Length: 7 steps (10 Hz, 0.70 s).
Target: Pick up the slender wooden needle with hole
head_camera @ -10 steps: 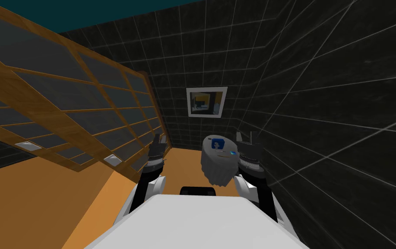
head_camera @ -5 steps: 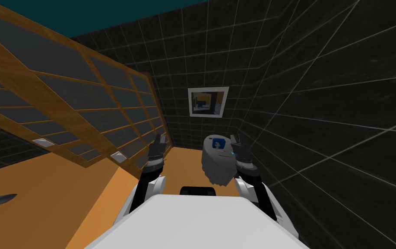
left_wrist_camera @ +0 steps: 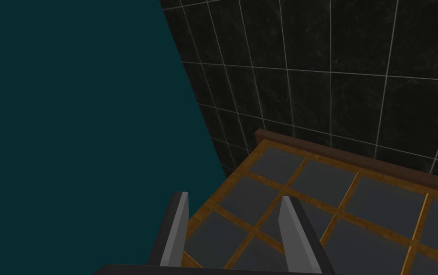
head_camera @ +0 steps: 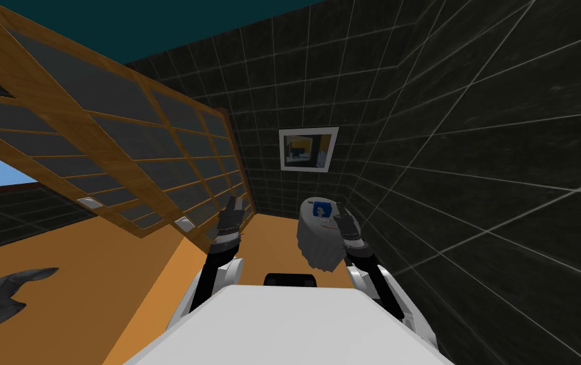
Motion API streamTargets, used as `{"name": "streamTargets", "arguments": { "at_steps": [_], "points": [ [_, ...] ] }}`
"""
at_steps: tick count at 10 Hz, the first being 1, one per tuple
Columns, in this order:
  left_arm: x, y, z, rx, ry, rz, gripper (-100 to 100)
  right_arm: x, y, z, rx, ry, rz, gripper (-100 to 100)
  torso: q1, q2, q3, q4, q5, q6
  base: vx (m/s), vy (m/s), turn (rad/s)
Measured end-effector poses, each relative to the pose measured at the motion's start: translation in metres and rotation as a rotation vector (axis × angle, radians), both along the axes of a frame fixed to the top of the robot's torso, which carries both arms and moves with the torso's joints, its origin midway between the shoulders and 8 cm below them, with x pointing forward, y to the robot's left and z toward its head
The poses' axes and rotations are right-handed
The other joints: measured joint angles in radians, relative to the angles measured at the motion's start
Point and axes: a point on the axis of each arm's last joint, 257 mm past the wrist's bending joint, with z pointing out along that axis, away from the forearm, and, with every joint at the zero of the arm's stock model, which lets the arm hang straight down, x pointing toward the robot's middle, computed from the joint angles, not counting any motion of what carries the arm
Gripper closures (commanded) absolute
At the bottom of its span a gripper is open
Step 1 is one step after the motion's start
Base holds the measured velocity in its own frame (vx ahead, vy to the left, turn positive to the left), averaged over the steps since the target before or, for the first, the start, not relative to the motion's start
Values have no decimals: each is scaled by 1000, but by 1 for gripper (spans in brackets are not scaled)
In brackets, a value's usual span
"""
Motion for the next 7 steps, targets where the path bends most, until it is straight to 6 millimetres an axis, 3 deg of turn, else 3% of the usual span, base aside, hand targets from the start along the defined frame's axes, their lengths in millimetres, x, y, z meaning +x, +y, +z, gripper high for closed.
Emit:
{"name": "streamTargets", "arguments": {
  "at_steps": [2, 7],
  "points": [
    [0, 0, 0, 0, 0, 0, 0, 13, 4, -37, -85, 83, 7, -100, 0, 2, 1, 0, 0, 0, -70, 8, 80],
    [0, 0, 0, 0, 0, 0, 0, 17, -1, -112, -255, 237, 17, -100, 0, 1, 1, 0, 0, 0, -59, 7, 71]
  ]
}}
